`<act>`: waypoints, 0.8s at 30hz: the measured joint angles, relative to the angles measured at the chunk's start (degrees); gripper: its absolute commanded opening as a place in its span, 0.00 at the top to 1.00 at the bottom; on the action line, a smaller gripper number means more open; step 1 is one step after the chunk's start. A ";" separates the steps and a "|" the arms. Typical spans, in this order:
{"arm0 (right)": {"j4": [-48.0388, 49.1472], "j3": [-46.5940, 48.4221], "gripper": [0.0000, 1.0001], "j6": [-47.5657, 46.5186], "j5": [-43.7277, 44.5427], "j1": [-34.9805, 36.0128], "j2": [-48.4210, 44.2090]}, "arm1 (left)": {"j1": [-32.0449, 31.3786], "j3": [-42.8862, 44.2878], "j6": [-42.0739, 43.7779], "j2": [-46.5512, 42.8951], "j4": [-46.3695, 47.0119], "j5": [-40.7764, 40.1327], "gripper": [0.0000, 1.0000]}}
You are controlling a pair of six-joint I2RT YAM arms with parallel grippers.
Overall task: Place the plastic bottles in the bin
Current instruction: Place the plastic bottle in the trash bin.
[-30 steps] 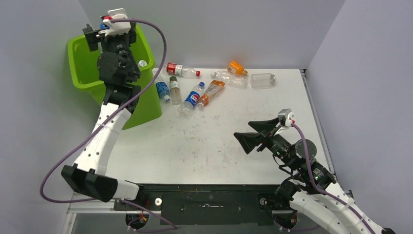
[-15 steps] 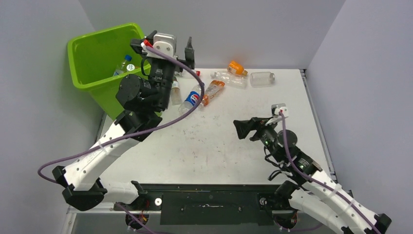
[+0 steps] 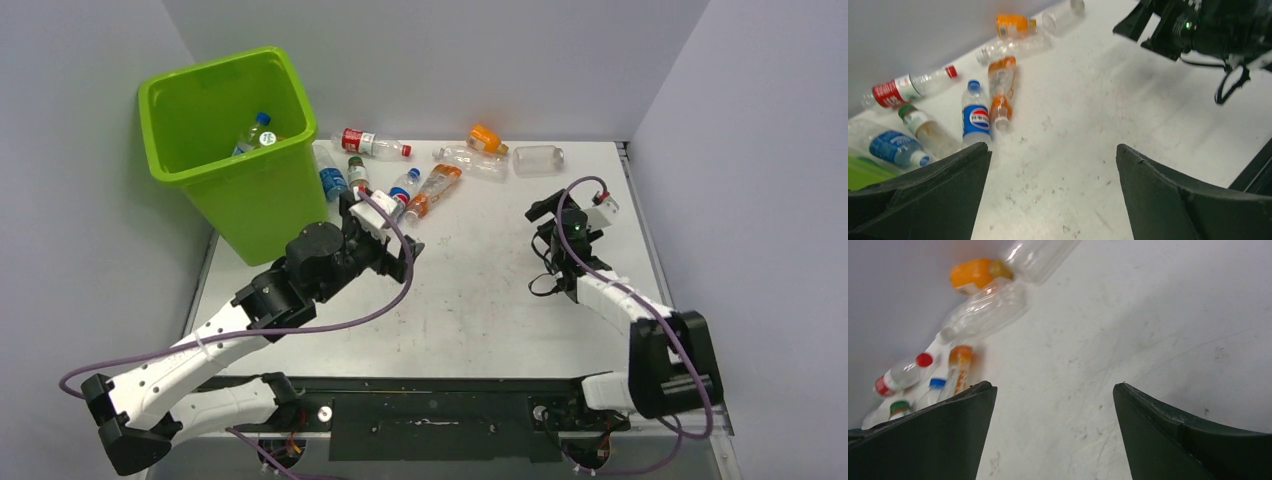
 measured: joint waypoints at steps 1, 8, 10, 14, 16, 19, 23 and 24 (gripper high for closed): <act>1.68 0.02 0.10 2.03 -0.46 -2.45 3.15 | 0.00 -2.29 -0.46 -1.11 -0.81 0.02 0.04; 6.97 9.55 0.10 10.32 -4.70 -9.70 21.40 | 0.02 -12.35 -1.66 -10.23 -1.60 -1.03 0.04; 8.76 13.97 0.10 12.83 -6.58 -10.88 25.83 | 0.04 -14.25 -1.60 -12.07 -1.07 -1.97 0.04; 13.05 19.45 0.10 17.75 -8.66 -13.07 33.46 | 0.07 -16.92 -1.29 -12.94 -0.68 -3.78 0.04; 14.95 19.98 0.10 20.06 -9.11 -13.53 36.35 | 0.07 -18.23 -1.22 -12.87 -0.59 -4.63 0.04; 16.24 20.44 0.10 23.10 -9.79 -14.12 40.19 | 0.07 -20.13 -1.25 -12.90 -0.44 -5.33 0.04; 19.67 22.14 0.10 26.10 -11.41 -14.10 44.57 | 0.04 -21.29 -1.25 -12.76 -0.39 -5.49 0.04; 20.85 22.49 0.10 26.49 -11.78 -14.10 45.18 | 0.07 -21.29 -1.25 -12.72 -0.20 -5.60 0.04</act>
